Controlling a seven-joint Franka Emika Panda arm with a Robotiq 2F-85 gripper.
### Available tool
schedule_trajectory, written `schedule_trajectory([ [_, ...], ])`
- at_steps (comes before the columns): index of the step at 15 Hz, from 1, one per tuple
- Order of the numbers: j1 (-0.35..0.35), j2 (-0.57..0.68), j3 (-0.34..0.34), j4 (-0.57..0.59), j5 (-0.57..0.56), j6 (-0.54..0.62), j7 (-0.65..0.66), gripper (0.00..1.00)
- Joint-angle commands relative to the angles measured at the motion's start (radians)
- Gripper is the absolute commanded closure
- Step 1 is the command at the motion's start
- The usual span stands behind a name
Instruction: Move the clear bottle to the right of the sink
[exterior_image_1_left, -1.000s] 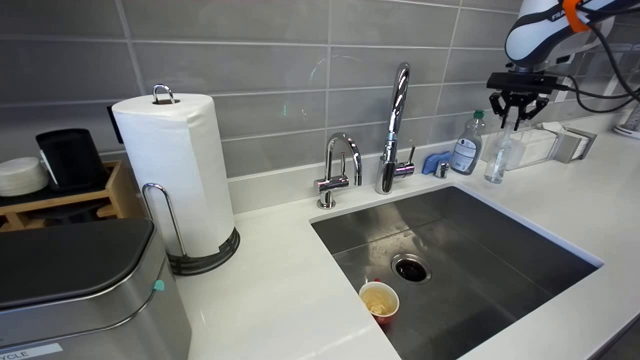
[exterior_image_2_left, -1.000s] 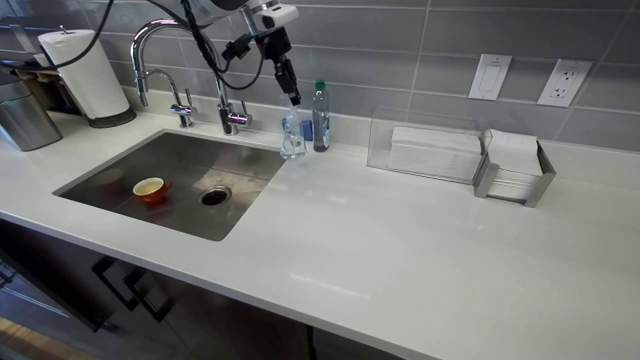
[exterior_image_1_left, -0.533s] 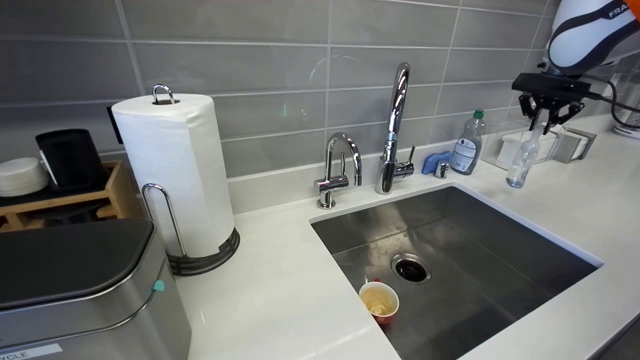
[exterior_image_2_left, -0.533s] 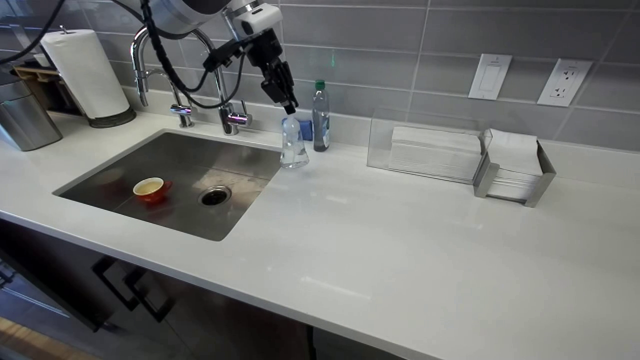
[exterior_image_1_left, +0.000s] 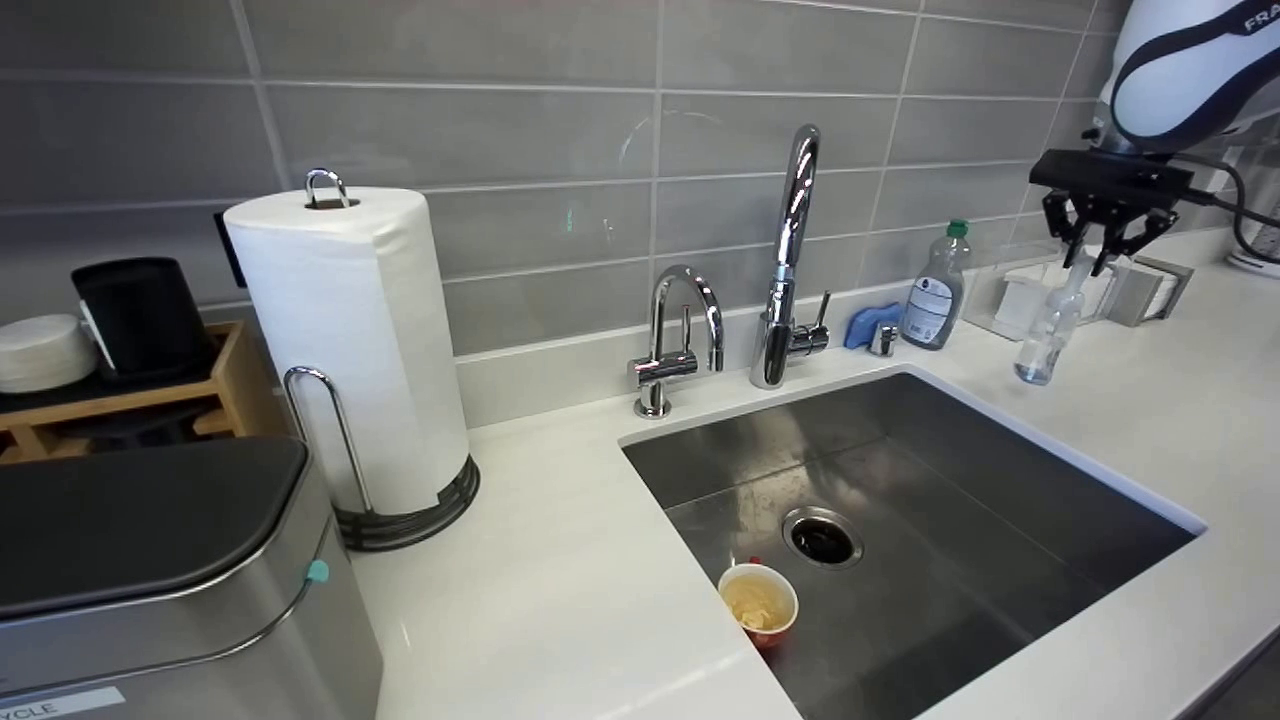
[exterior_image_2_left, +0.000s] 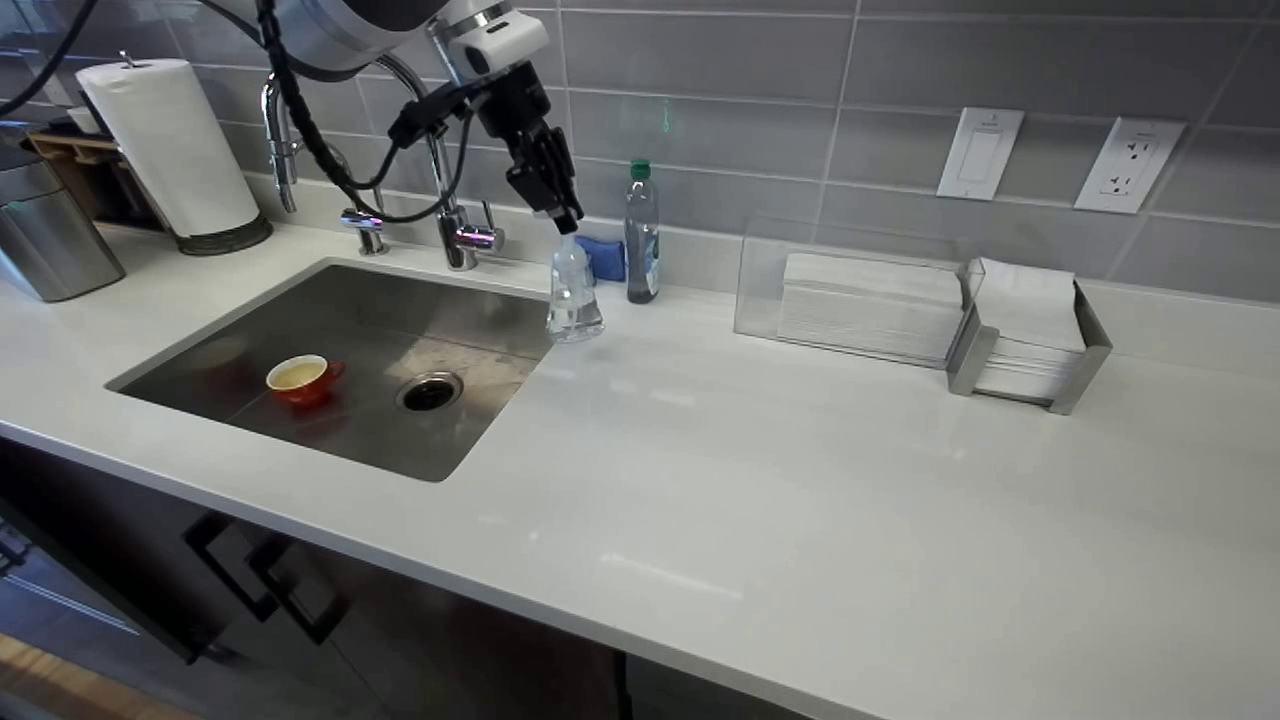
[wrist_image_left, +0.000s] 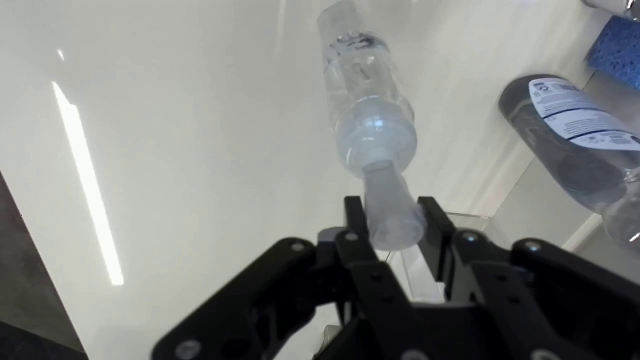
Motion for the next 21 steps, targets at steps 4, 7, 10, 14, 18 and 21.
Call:
schedule_trajectory([
  [4,0.026,0.012,0.012,-0.023,-0.117,0.014,0.167,0.92],
  [7,0.032,0.014,0.02,-0.033,-0.139,0.012,0.223,0.92],
  [10,0.034,0.024,0.025,-0.033,-0.154,0.009,0.26,0.92],
  [14,0.036,0.041,0.03,-0.03,-0.169,0.011,0.299,0.92],
  [18,0.036,0.055,0.033,-0.028,-0.174,0.012,0.321,0.92],
  [21,0.034,0.06,0.037,-0.026,-0.168,0.008,0.322,0.43],
])
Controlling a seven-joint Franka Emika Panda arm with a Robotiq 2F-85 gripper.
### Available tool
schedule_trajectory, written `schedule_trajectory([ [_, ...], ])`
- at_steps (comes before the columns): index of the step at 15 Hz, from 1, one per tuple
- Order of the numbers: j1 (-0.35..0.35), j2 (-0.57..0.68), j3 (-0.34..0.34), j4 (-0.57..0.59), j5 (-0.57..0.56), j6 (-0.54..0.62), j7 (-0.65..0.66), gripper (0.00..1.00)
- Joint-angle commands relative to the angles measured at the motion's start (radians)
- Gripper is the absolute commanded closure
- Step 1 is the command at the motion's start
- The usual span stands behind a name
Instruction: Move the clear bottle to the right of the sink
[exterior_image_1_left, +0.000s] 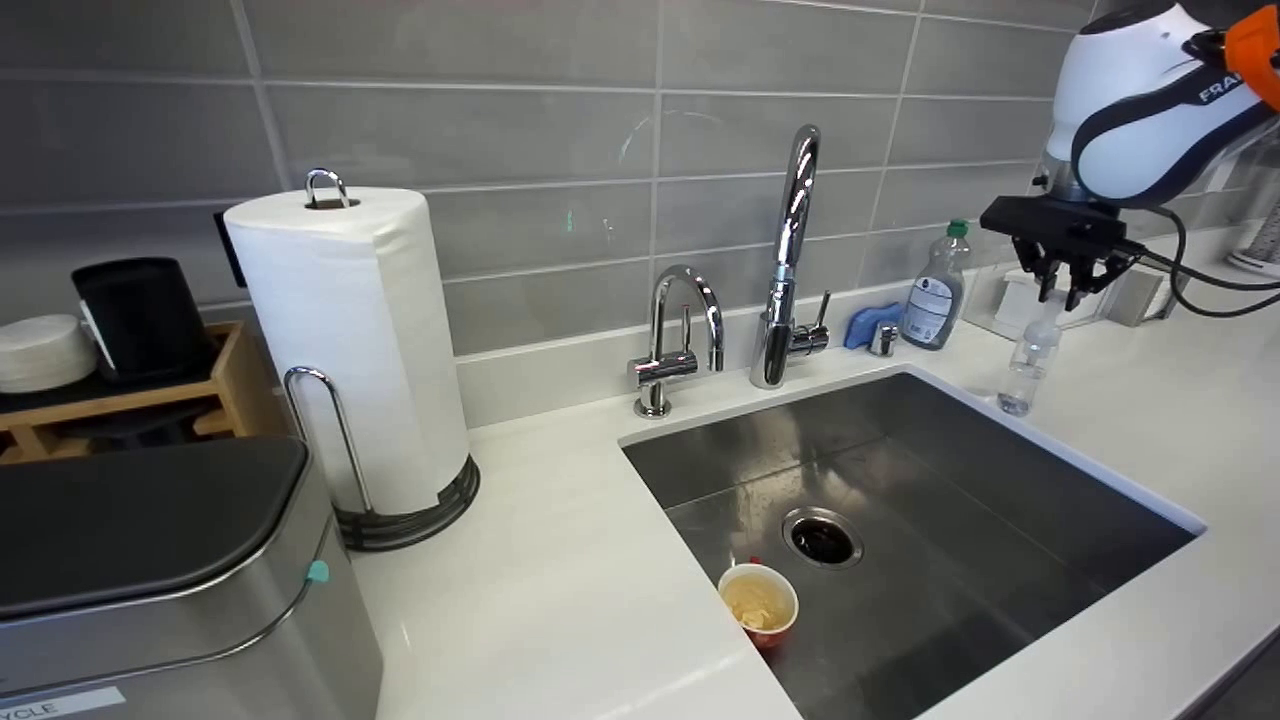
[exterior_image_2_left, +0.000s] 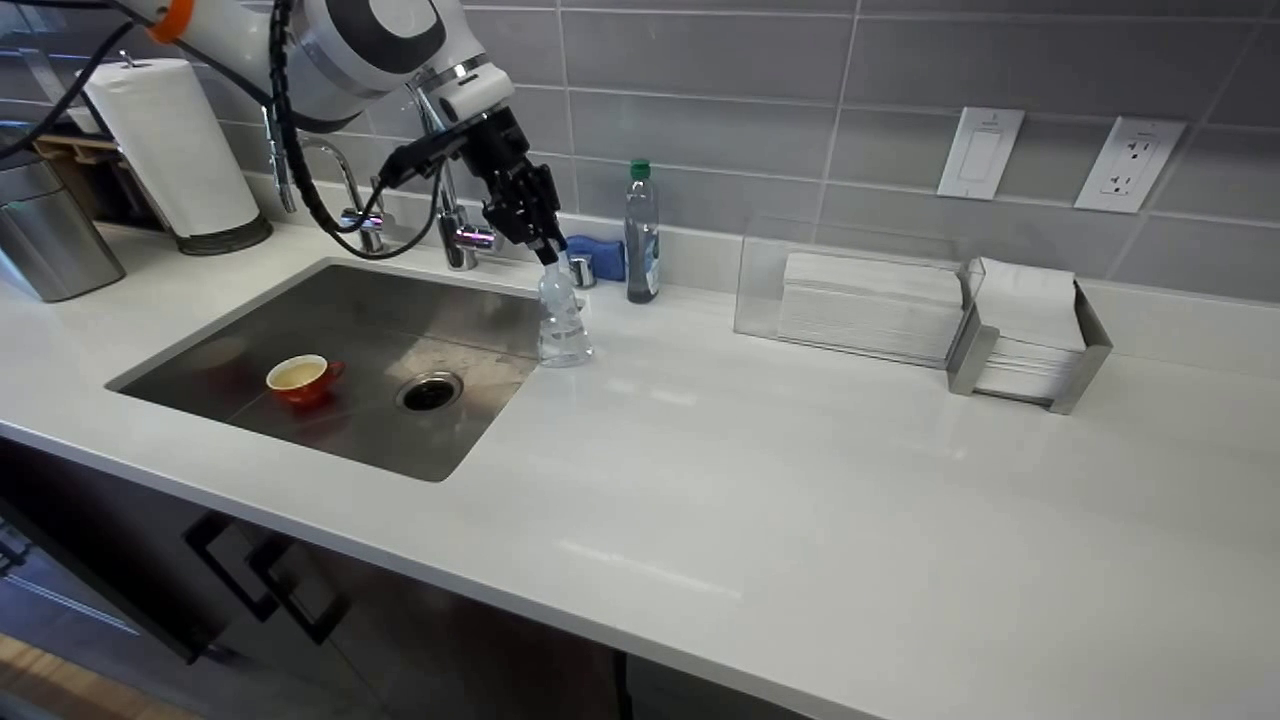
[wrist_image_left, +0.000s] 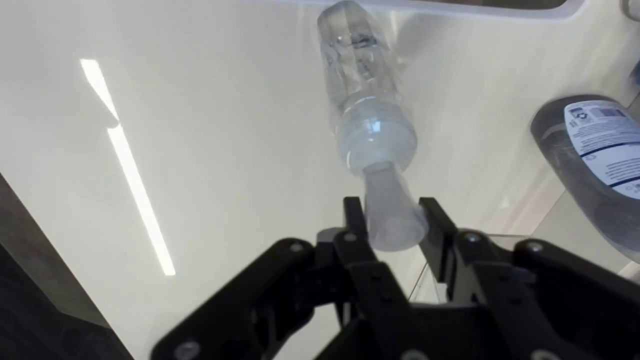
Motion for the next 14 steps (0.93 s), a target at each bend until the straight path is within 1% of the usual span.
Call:
schedule_trajectory([
  [1,0.002,-0.001,0.002,-0.006,-0.026,0.009,0.034,0.37],
  [3,-0.002,-0.007,0.006,-0.006,-0.018,0.004,0.024,0.21],
  [4,-0.003,-0.016,0.008,-0.007,-0.014,-0.005,0.013,0.15],
  [5,-0.006,-0.025,0.015,-0.009,-0.004,-0.023,-0.006,0.06],
  [6,-0.015,-0.046,0.03,-0.018,0.02,-0.042,-0.05,0.01],
  [11,-0.026,-0.16,0.075,-0.068,0.046,-0.104,-0.202,0.0],
  [12,-0.04,-0.195,0.101,-0.087,0.087,-0.127,-0.293,0.0],
  [14,-0.049,-0.266,0.125,-0.135,0.125,-0.154,-0.414,0.01],
])
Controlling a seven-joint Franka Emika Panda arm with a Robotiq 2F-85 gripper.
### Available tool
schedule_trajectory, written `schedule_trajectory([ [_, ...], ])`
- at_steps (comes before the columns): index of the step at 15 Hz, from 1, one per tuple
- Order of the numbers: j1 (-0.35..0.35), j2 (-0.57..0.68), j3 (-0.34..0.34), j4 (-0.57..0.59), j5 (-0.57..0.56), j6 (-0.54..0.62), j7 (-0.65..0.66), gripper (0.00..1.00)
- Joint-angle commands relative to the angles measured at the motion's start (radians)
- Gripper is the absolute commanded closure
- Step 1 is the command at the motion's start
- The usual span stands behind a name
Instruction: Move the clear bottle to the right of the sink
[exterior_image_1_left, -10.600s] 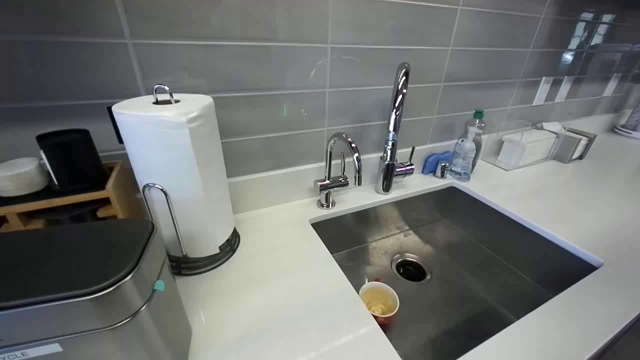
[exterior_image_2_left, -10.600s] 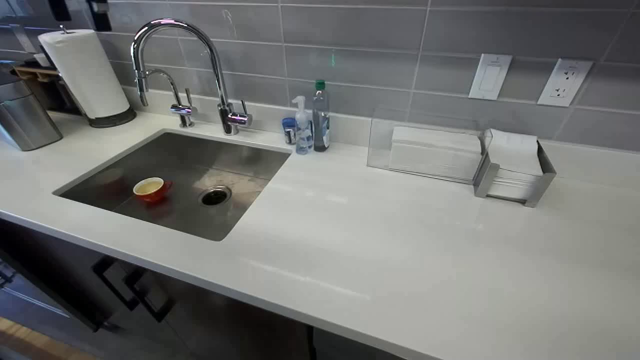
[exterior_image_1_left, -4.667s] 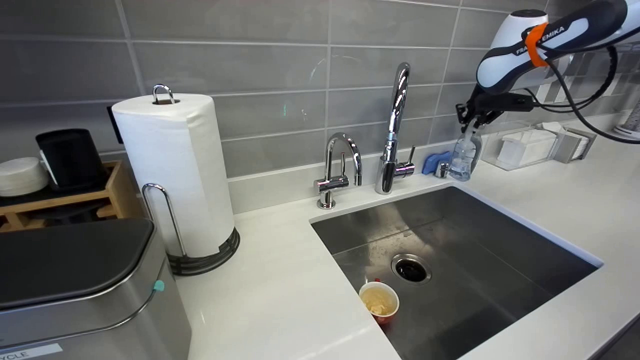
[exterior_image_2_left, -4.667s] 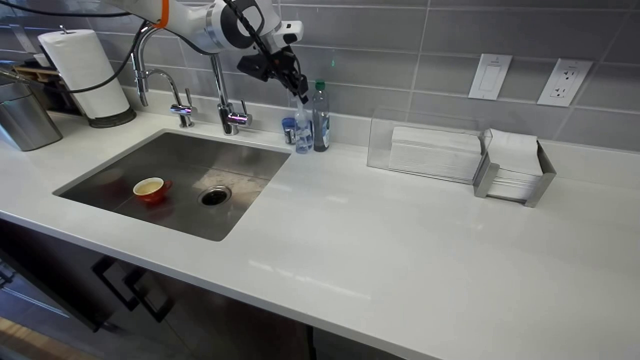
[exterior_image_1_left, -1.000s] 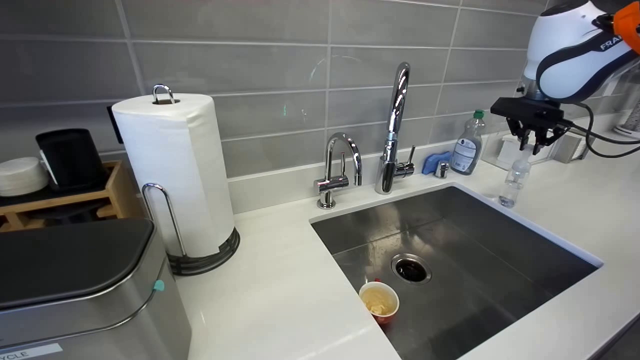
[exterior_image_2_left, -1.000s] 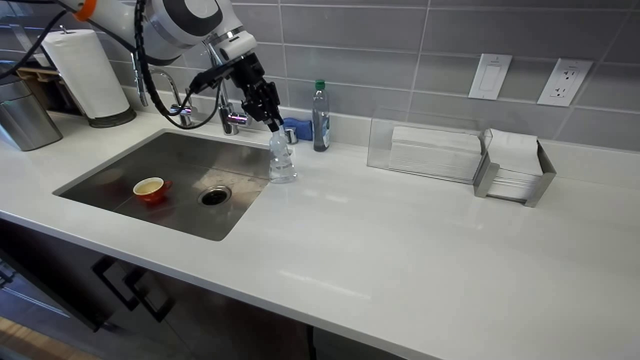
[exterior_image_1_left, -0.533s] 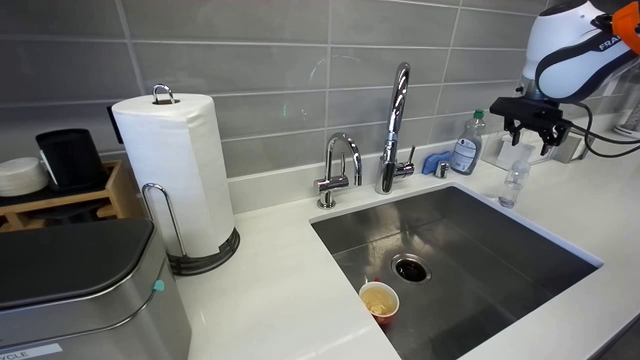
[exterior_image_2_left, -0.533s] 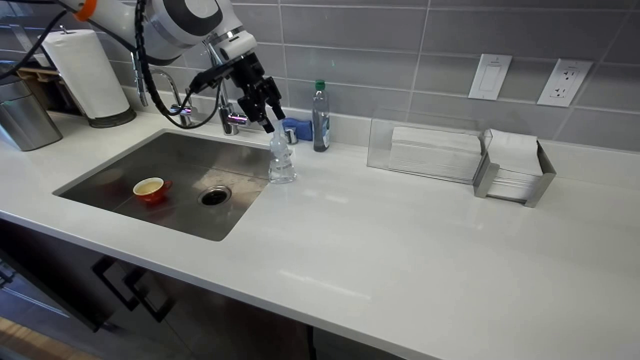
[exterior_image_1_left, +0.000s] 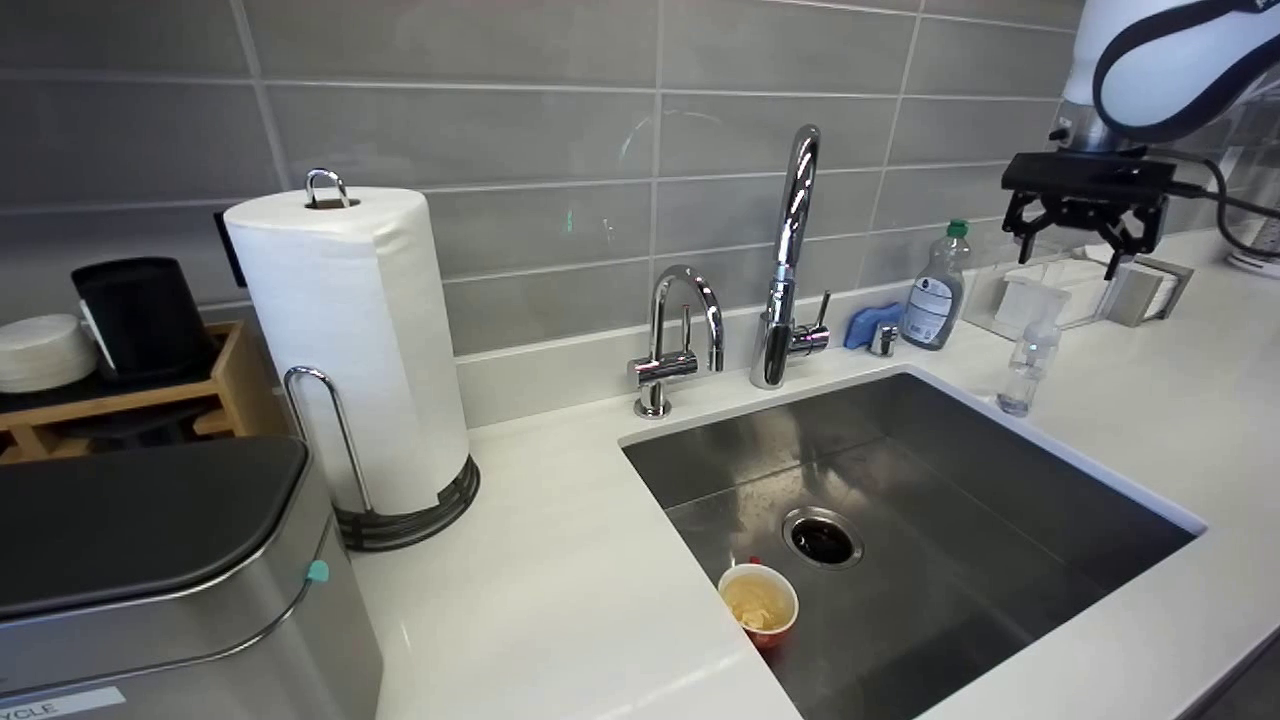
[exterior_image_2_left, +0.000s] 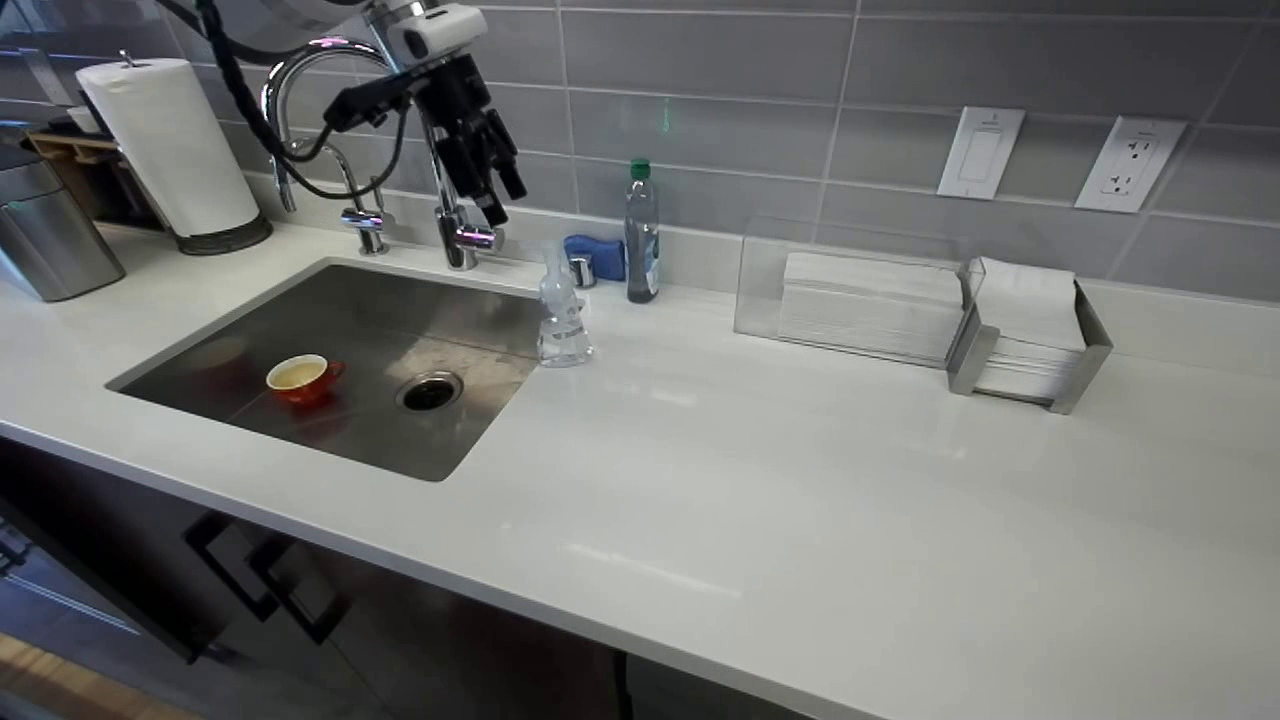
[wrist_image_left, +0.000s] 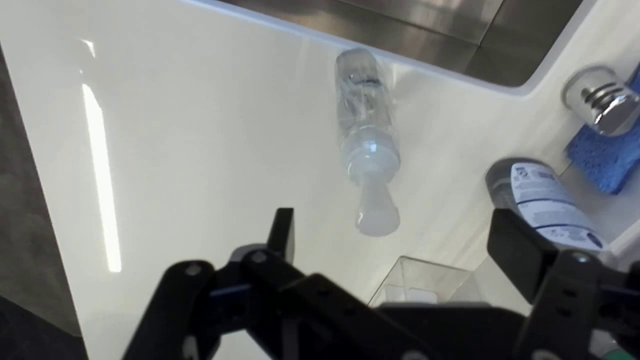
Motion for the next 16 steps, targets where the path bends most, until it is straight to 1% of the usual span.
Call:
schedule_trajectory([
  [1,-0.035,-0.161,0.058,-0.127,0.08,-0.045,-0.224,0.0],
  [5,-0.055,-0.295,0.084,-0.239,0.152,-0.055,-0.483,0.0],
  [8,-0.069,-0.379,0.089,-0.307,0.213,-0.055,-0.691,0.0],
  [14,-0.084,-0.482,0.07,-0.387,0.359,-0.058,-1.128,0.0],
  [15,-0.101,-0.43,0.096,-0.337,0.311,-0.053,-1.012,0.0],
  [16,-0.102,-0.443,0.093,-0.348,0.329,-0.053,-1.062,0.0],
])
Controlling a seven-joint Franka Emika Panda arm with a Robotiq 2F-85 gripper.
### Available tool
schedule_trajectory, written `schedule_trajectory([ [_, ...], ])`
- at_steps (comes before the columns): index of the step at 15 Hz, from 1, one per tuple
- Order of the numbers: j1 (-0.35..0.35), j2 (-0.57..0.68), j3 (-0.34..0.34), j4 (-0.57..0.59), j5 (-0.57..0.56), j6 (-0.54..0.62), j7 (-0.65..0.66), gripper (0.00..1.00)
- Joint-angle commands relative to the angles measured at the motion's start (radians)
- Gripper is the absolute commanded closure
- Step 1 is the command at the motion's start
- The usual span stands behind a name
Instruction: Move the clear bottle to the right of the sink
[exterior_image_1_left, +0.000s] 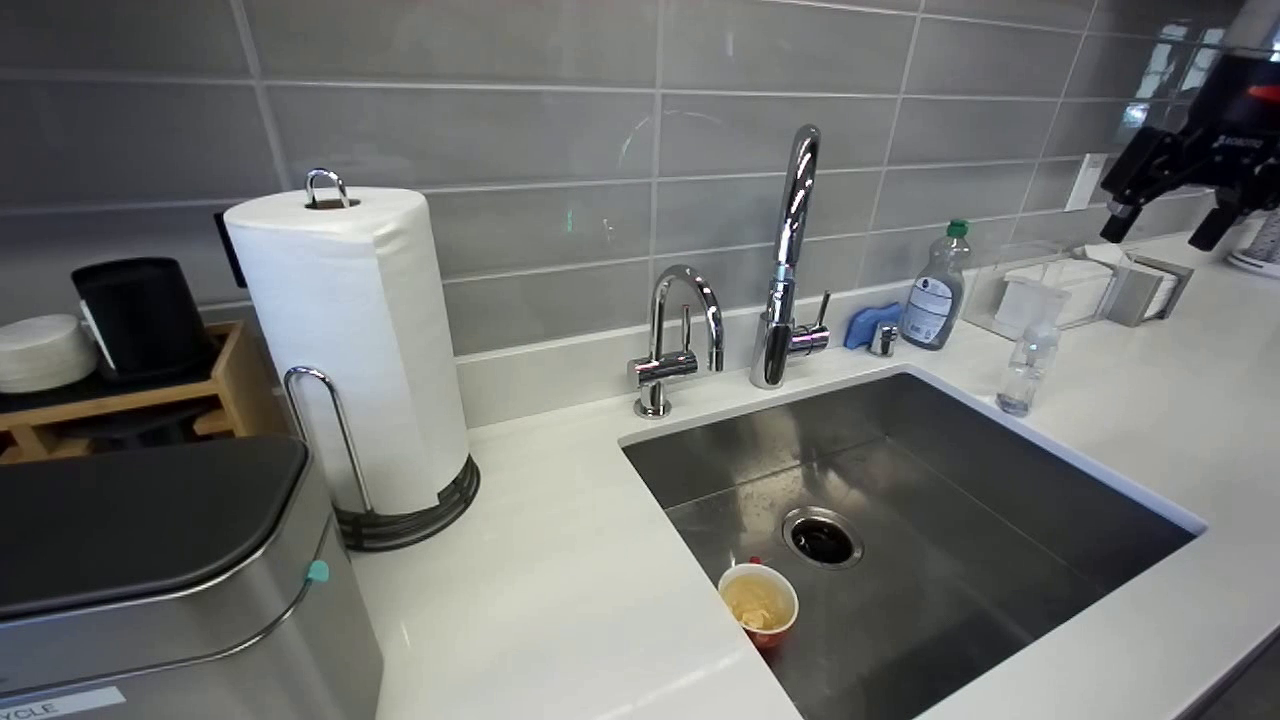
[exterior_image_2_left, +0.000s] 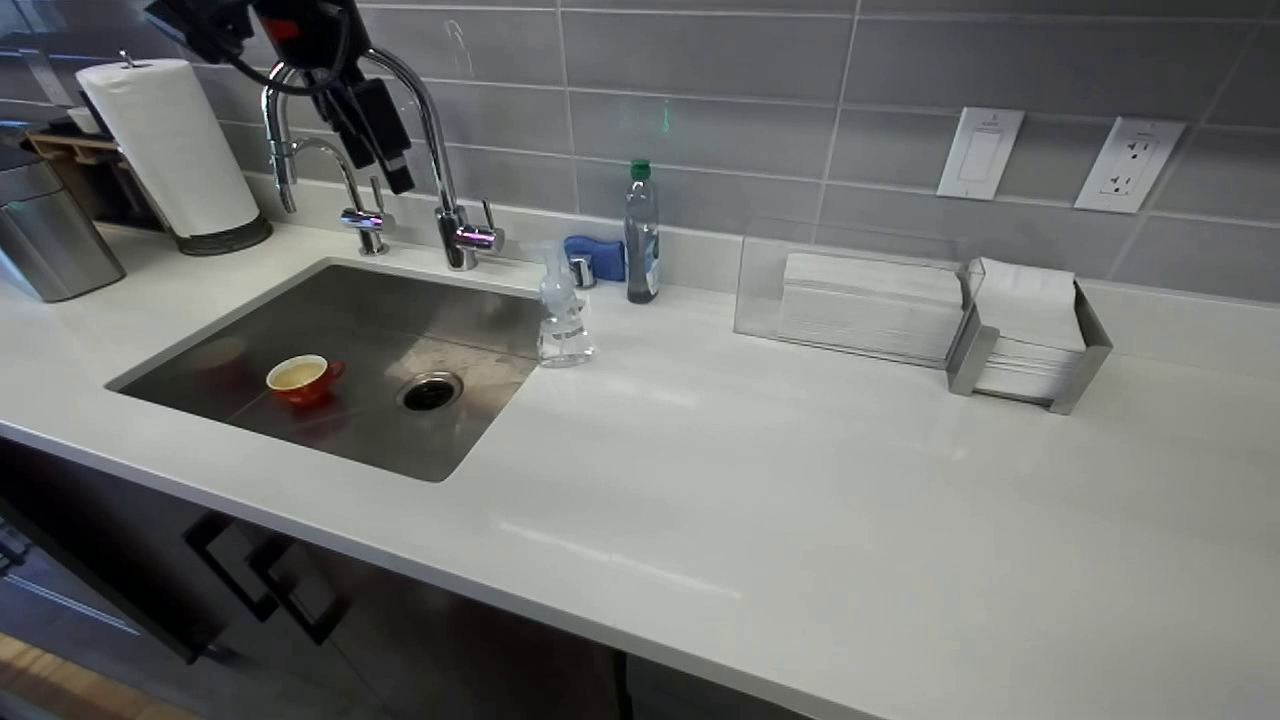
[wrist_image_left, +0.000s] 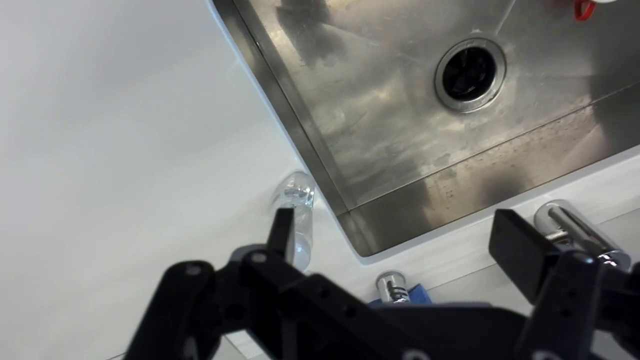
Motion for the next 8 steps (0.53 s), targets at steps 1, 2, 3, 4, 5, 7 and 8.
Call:
schedule_trajectory([
  [1,-0.024,-0.008,0.02,-0.006,0.012,-0.002,-0.029,0.0],
  [2,-0.023,-0.014,0.02,-0.01,0.014,-0.002,-0.039,0.0],
  [3,-0.023,-0.016,0.02,-0.012,0.014,-0.002,-0.043,0.0],
  [4,-0.023,-0.016,0.02,-0.013,0.015,-0.002,-0.045,0.0],
  [5,-0.023,-0.016,0.02,-0.014,0.015,-0.002,-0.048,0.0],
  [7,-0.023,-0.016,0.02,-0.015,0.015,-0.002,-0.05,0.0],
  [8,-0.023,-0.016,0.02,-0.016,0.015,-0.002,-0.05,0.0],
])
